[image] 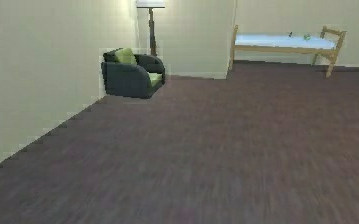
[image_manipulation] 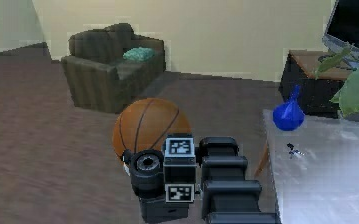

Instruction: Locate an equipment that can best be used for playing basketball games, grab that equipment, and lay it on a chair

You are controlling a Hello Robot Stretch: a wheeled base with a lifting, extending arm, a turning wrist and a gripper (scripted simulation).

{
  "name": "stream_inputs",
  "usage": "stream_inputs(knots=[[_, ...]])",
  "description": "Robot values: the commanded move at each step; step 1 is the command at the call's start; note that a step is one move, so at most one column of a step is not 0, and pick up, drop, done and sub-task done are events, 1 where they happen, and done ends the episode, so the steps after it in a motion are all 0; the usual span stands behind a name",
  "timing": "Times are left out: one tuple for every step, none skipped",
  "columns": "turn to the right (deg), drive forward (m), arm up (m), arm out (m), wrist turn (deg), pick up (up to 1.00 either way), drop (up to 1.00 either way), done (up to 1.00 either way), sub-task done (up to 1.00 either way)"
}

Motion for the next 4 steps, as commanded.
stream_inputs(knots=[[45.0,0.00,0.00,0.00,0.0,0.00,0.00,0.00,0.00],[45.0,0.00,0.00,0.00,0.0,0.00,0.00,0.00,0.00],[9.0,0.00,0.00,0.00,0.0,0.00,0.00,0.00,0.00],[-45.0,0.00,0.00,0.00,0.0,0.00,0.00,0.00,0.00]])
